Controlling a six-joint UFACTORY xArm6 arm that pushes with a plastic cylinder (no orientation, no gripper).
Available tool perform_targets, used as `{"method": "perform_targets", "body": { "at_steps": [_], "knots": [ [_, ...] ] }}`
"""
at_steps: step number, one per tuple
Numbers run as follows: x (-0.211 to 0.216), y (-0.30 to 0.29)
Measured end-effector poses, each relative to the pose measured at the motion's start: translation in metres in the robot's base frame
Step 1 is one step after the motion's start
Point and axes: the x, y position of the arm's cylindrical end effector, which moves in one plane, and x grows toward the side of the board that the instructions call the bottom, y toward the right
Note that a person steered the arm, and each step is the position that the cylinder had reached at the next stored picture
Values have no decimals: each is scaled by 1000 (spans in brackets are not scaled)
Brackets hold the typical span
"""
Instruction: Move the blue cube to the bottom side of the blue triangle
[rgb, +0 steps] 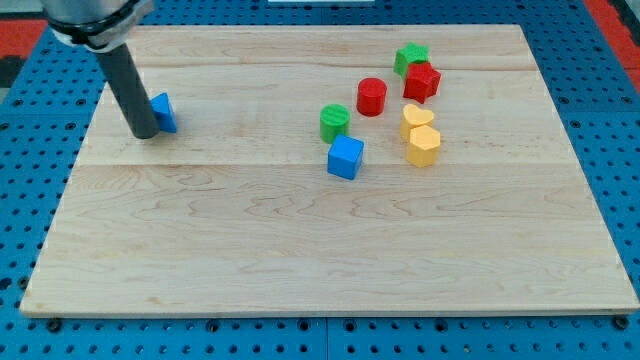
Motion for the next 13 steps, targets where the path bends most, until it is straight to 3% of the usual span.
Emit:
{"method": "perform_targets", "body": {
  "at_steps": [3,4,7,8,10,11,12,13],
  "knots": [
    [105,90],
    [105,135],
    [110,152],
    [111,187],
    [87,258],
    [51,271],
    [37,201],
    [48,150]
  ]
}}
